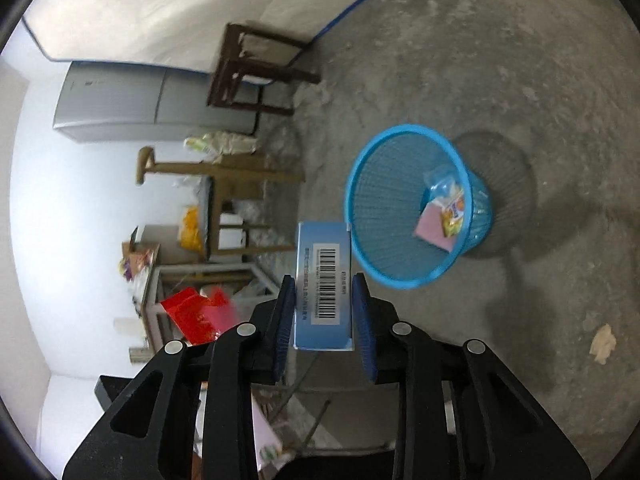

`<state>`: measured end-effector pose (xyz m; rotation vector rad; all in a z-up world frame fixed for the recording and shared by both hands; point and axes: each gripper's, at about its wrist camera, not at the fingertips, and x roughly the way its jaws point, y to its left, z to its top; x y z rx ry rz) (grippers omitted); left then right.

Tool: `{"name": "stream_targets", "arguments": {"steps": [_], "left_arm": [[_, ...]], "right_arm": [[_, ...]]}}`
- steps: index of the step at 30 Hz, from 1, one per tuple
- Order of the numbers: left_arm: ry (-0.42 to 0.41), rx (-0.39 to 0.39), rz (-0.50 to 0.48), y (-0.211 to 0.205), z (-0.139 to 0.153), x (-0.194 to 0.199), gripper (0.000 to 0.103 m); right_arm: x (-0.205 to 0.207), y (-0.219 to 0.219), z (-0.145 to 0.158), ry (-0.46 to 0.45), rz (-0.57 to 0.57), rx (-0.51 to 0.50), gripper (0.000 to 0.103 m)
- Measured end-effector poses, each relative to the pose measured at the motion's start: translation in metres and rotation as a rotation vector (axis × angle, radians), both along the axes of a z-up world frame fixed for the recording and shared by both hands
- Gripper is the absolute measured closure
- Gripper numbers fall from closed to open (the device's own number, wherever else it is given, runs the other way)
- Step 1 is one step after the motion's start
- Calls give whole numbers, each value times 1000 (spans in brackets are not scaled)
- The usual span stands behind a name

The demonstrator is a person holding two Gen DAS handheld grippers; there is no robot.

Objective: Collect trash
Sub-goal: 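Carry wrapper and box to the wastebasket and open both tools, then move both open tools from the wastebasket back over the table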

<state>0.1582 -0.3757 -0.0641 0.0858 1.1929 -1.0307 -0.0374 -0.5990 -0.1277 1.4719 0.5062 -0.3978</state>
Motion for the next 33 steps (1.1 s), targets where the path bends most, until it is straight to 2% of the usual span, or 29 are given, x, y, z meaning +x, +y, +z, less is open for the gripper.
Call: {"name": "stream_targets", "arguments": {"steps": [4, 6, 8, 9, 10, 15, 19, 25, 28, 33], "left_arm": [[-12, 23, -25, -51, -19, 2, 96], [-16, 57, -19, -69, -35, 7, 93], [-7, 74, 14, -76, -50, 13, 74], [1, 76, 35, -78, -57, 15, 55], [2, 82, 54, -78, -62, 17, 47], [-1, 97, 71, -70, -69, 15, 38], [-31, 78, 69, -57, -53, 12, 36], [-41, -2, 88, -18, -7, 0, 34], [-61, -50, 80, 17, 23, -11, 33], [-145, -124, 86, 87, 64, -25, 28]], "right_arm": [[28, -15, -20, 49, -13, -52, 80], [43, -20, -42, 63, -24, -4, 80], [49, -18, -56, 55, -31, 36, 79], [47, -18, -60, 50, -34, 45, 79], [46, -16, -60, 47, -33, 44, 79], [18, -15, -54, 90, -17, 2, 69], [-19, -11, -44, 130, -27, -62, 60], [-53, 20, -27, 128, 1, -121, 44], [-57, 41, -19, 124, 42, -143, 37], [-50, 74, 1, 93, 130, -154, 34]]}}
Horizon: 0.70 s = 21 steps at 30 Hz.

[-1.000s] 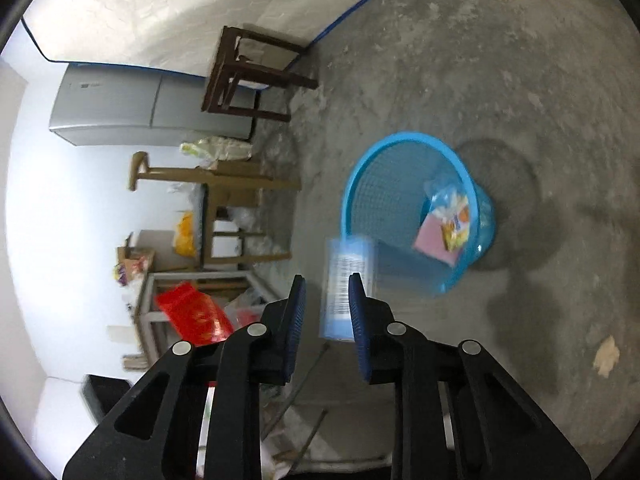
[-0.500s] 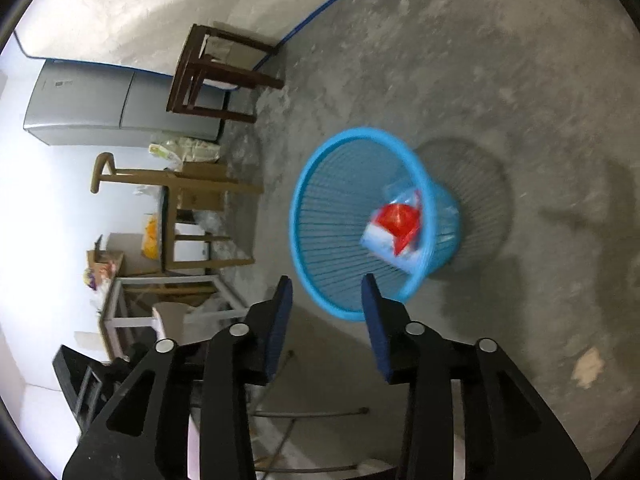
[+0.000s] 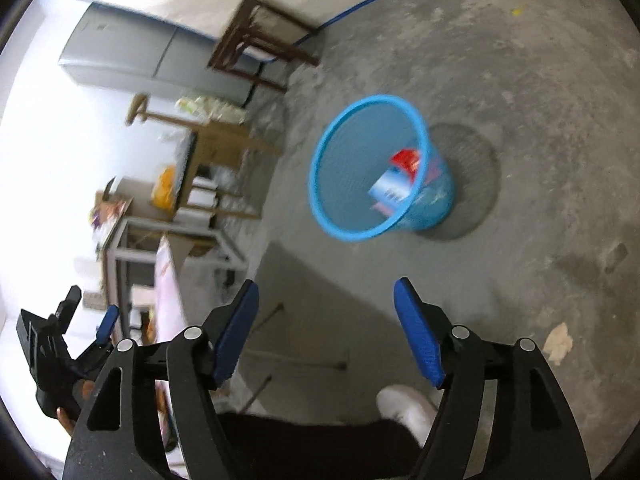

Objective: Collect trash
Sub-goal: 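Move both open tools from the wastebasket back over the table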

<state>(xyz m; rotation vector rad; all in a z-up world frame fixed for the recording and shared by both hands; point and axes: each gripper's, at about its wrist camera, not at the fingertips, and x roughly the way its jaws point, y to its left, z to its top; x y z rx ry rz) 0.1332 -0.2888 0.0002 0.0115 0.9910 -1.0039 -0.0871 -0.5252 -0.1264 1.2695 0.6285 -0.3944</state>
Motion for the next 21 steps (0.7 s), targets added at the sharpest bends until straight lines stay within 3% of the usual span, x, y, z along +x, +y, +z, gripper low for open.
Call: {"name": "stream_targets", "arguments": {"steps": [4, 7, 13, 18, 21], "left_arm": [[-75, -37, 53, 63, 28, -2, 26], [-186, -69, 145, 127, 48, -2, 25], [-346, -53, 307, 222, 62, -5, 24], [-439, 102, 334, 274, 61, 10, 24], [-504, 290, 265, 281, 51, 27, 24]], "right_arm": [[22, 24, 28, -51, 90, -18, 32], [47, 39, 47, -85, 161, -45, 32], [108, 81, 73, -109, 330, -90, 32], [164, 130, 93, -123, 504, -132, 32], [203, 163, 106, -141, 619, -170, 32]]}}
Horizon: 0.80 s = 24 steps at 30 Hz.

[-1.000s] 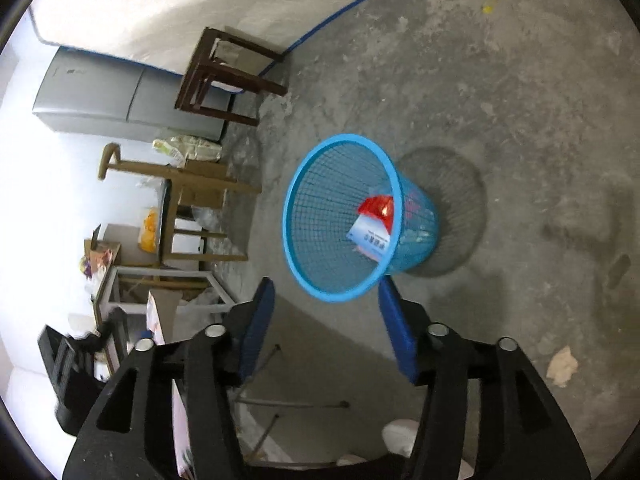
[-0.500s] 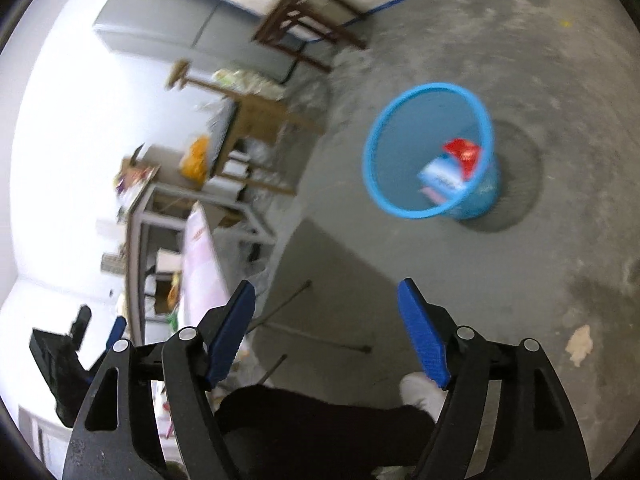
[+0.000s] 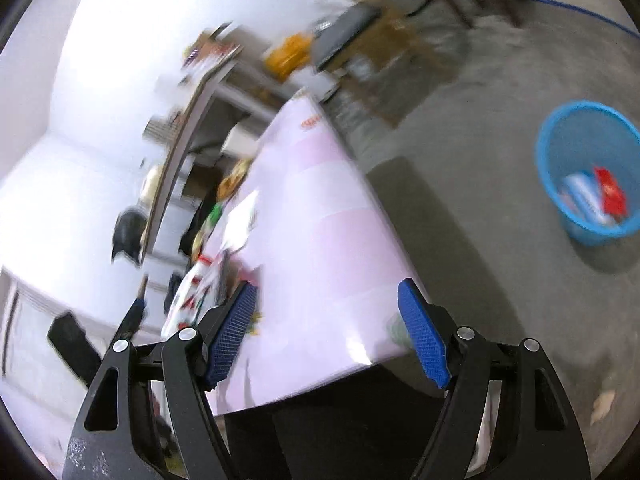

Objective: Collect trash
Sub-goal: 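Move both open tools from the wastebasket back over the table, then close the right tool on the clear pink-printed plastic bag and lift it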

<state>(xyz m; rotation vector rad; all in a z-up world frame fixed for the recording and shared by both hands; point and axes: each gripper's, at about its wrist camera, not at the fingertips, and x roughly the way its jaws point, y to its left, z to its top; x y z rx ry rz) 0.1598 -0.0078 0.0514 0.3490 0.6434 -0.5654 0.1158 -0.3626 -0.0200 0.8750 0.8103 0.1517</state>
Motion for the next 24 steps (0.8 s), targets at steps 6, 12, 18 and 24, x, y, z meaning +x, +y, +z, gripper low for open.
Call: {"name": "stream_targets", "arguments": {"steps": [6, 12, 18, 24], "left_arm": [[-40, 289, -55, -2, -37, 28, 34], [-6, 480, -95, -18, -75, 48, 44], [6, 498, -63, -17, -80, 63, 60], [61, 459, -26, -11, -84, 77, 90]], "right_arm": [[44, 35, 9, -28, 116, -12, 32], [66, 50, 0, -3, 197, -21, 32], [72, 54, -6, 11, 230, -17, 32], [71, 51, -13, 16, 227, 11, 32]]}}
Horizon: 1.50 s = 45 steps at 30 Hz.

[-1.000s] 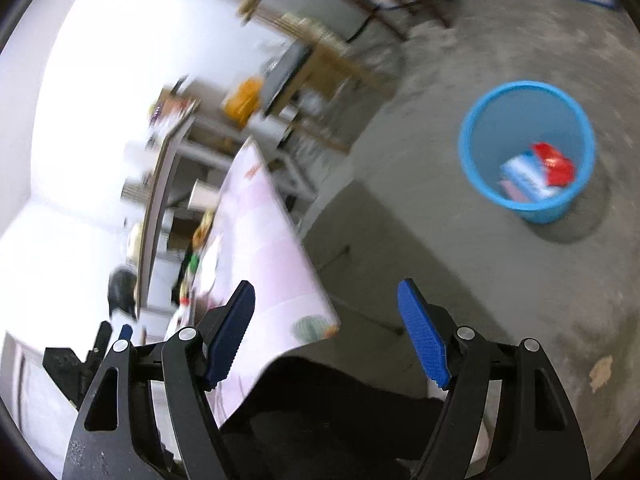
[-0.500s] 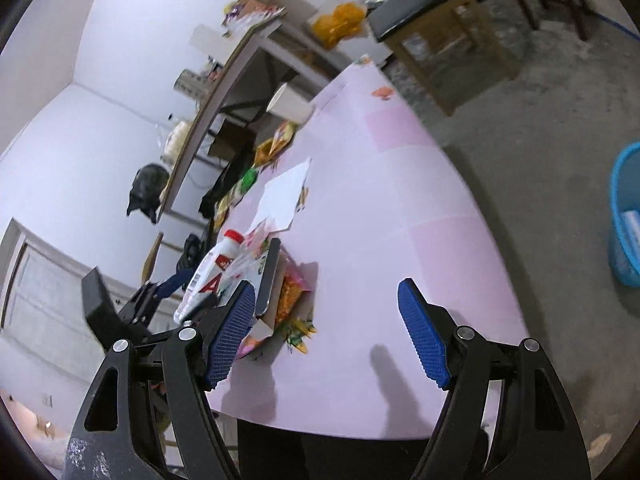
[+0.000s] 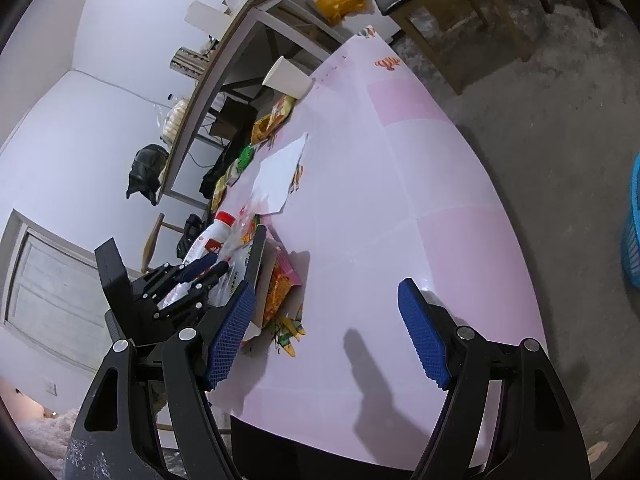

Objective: Collect trash
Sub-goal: 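Close the right tool on the clear pink-printed plastic bag and lift it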

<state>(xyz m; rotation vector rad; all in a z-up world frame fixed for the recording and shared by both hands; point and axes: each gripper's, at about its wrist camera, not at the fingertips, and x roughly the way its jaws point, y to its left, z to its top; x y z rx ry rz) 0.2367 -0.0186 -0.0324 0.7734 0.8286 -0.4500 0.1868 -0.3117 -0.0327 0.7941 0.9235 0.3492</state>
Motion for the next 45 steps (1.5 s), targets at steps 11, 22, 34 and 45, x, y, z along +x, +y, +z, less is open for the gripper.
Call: {"name": "stream_targets", "arguments": {"steps": [11, 22, 34, 45], "left_arm": [[-45, -162, 47, 17, 25, -9, 103], [120, -507, 219, 68, 62, 3, 103], [130, -590, 287, 102, 64, -2, 103], [151, -593, 279, 102, 57, 4, 103]], "right_arm": [[4, -3, 9, -1, -5, -8, 32], [77, 42, 44, -43, 196, 95, 32], [215, 128, -18, 303, 451, 179, 36], [232, 155, -44, 383, 491, 200, 50]]}}
